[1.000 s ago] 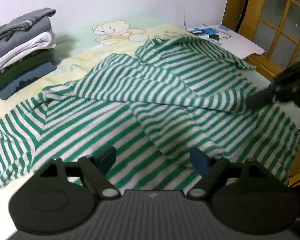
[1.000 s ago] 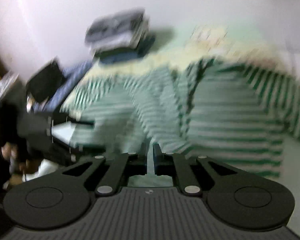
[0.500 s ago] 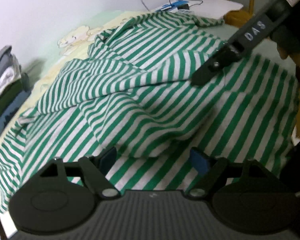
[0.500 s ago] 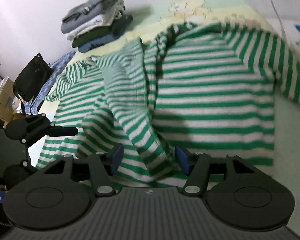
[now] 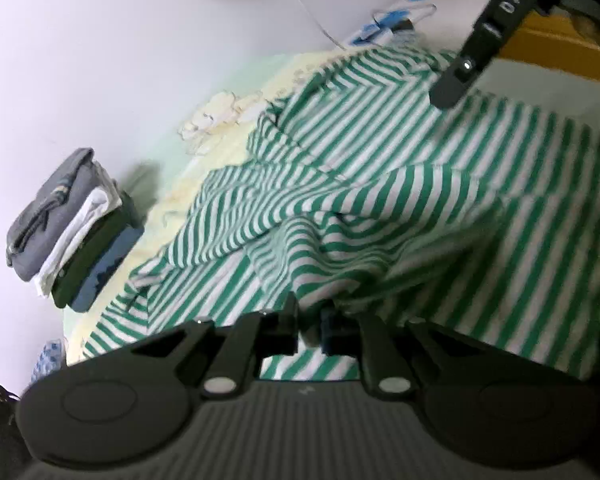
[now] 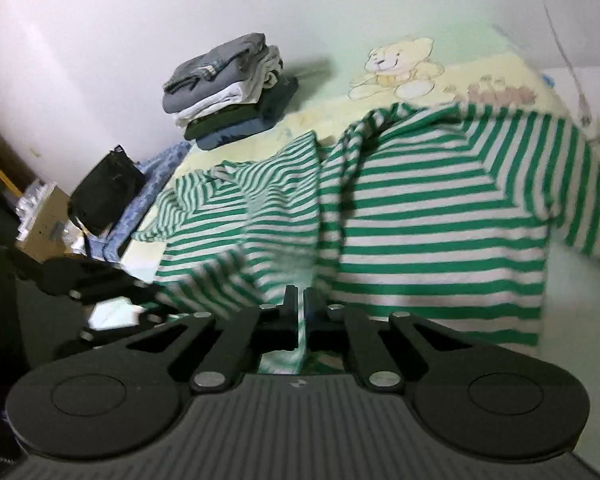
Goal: Fold clothes
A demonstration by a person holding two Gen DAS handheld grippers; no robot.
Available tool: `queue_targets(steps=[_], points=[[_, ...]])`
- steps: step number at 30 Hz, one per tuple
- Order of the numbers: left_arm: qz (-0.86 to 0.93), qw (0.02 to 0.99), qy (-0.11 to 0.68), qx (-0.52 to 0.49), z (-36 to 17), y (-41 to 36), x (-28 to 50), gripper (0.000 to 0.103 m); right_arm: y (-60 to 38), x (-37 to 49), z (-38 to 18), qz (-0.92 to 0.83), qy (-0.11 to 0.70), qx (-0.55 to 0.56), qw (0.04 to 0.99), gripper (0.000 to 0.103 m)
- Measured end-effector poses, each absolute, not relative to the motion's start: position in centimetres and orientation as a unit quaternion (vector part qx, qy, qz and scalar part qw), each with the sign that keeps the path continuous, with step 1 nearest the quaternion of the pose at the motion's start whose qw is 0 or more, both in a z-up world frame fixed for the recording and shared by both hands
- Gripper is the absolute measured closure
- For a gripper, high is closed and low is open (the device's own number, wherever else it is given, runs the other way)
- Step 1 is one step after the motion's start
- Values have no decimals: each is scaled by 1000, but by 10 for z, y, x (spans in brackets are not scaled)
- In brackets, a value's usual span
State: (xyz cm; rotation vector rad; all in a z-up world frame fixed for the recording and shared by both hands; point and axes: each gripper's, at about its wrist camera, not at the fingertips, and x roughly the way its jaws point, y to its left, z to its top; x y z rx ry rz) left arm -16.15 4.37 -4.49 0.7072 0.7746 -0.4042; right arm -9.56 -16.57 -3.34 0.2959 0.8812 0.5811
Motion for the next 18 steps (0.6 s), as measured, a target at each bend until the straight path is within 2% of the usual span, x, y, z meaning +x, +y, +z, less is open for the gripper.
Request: queue_targets(steps=[2,4,6,7,12,13,14,15,16,18], points=[[-198,833,384,346,-59,41,-163,88,-167,-93,-39,271,431,132,851,98],[-195,824,388,363,-73,36,-165,83,-165,-90,-49,270,446,135,843,89],[-190,818,387,381,-85,32,-166,81,-160,-87,-60,278,462,147,829,65],[-187,816,387,386,-89,31,-166,81,-155,-88,-65,288,468,149,822,59],[-189,822,396,363,-88,38,-158,79,-128,-91,-90,317,501,137,794,51],[-189,823,395,363,-88,37,-157,79,-124,-92,-94,318,501,136,793,52],[-190,823,394,362,-89,36,-156,79,-123,-92,-95,318,493,134,798,59],[-191,824,394,360,-89,35,-155,79,-121,-90,-95,315,491,128,802,83],[-192,826,395,353,-88,34,-153,78,-121,-88,-94,312,489,123,805,97],[-199,831,399,332,-83,32,-149,77,-128,-78,-85,303,480,125,814,98]])
